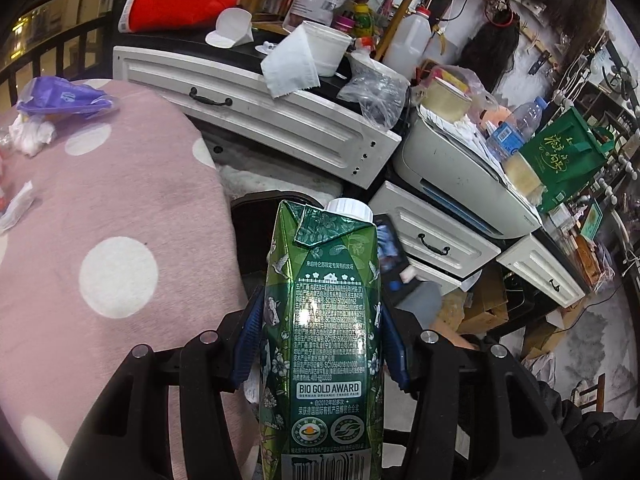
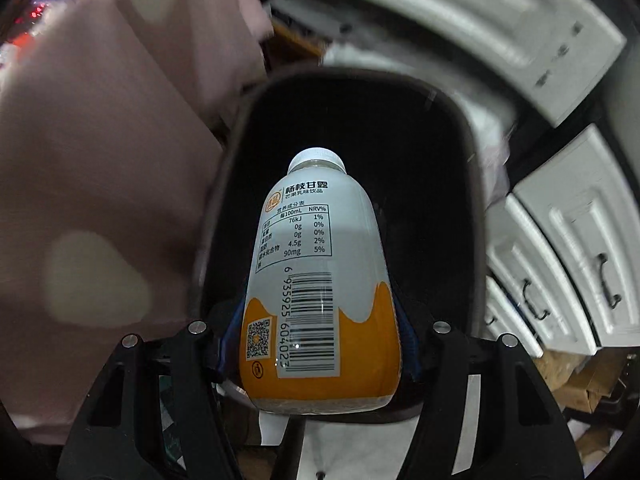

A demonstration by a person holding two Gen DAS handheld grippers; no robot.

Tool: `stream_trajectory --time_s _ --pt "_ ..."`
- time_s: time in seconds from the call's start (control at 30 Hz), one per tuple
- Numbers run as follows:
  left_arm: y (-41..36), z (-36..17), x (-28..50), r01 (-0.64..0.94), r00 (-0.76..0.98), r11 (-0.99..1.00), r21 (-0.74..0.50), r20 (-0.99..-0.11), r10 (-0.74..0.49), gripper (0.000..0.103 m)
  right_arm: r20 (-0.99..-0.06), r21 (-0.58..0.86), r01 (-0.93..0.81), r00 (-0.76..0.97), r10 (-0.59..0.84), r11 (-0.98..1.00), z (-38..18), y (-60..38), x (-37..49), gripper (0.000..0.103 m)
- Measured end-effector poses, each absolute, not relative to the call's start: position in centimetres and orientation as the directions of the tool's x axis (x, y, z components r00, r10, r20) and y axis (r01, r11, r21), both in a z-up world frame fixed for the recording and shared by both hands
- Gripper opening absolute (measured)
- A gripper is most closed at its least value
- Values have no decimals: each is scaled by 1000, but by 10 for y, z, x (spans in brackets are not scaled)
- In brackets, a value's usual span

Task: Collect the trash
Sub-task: 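Carry bottle and carton to the black bin, opening the right then left tool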

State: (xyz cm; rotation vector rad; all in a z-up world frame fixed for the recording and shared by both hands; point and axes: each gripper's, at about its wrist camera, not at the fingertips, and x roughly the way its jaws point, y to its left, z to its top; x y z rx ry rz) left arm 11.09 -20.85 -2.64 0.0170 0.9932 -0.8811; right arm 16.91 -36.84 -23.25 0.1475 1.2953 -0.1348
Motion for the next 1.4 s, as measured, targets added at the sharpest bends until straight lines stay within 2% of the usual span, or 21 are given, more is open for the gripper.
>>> stream_trajectory --time_s 0.13,0.2,0.27,0.47,0.67,0.93,1.13,1.4 --pt "-218 -30 109 659 227 662 -358 -744 -629 52 -966 30 189 259 -21 982 -246 -370 168 64" --pt "-222 -32 108 664 220 658 -356 -748 -626 52 -958 24 195 286 -33 981 -241 -373 164 76" --pt "-227 -34 107 671 213 652 -353 -751 -625 52 -946 32 196 322 -34 980 -230 -376 156 78" --pt "-240 -43 107 676 187 640 -364 -756 -628 52 -919 3 243 383 -93 970 -197 -393 126 78" --pt "-265 -57 105 687 161 634 -356 -776 -610 52 -875 -26 375 441 -202 927 -156 -433 79 79" --pt "-306 -88 101 715 142 633 -298 -824 -548 52 -821 36 550 492 -289 834 -110 -485 14 79" --pt "-331 -123 102 721 139 654 -229 -876 -461 52 -787 106 585 544 -292 804 -91 -496 -15 79" --pt "-349 -164 111 721 150 677 -150 -919 -364 52 -770 121 572 570 -287 812 -81 -489 -22 79"
